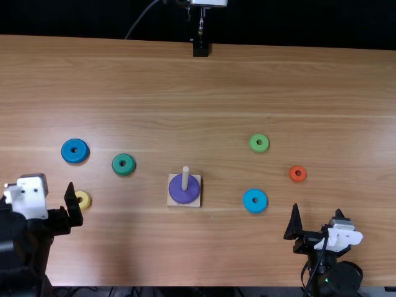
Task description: Build the Hanoi tower: stack the rings onto the peg from bottom to top in this color order: purple, dark blue, light blue, dark green, light green, yellow, orange.
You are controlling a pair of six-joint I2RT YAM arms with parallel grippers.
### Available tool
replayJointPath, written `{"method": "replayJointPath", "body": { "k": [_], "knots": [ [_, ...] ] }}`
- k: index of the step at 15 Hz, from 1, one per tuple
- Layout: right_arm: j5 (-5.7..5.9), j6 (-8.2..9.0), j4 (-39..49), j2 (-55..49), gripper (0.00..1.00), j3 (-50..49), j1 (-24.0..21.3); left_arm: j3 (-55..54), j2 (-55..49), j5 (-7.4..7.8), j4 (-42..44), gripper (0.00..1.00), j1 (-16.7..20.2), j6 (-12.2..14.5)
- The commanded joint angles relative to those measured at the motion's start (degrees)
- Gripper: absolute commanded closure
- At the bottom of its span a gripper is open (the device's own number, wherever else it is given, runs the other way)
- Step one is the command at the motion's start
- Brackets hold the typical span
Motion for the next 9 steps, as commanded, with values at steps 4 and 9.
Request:
{"method": "replayJointPath", "body": {
  "k": [4, 9],
  "knots": [
    [0.55, -0.22, -4.24, -0.73, 0.00, -3.68, -0.61, 15.98, 20.24, 0.57, -12.85, 0.00, 2.48, 0.68],
    [0.55, -0.22, -4.24, -0.73, 0.00, -3.68, -0.61, 24.16, 40.98, 1.20, -13.80, 0.00, 1.69, 1.21]
  ]
}}
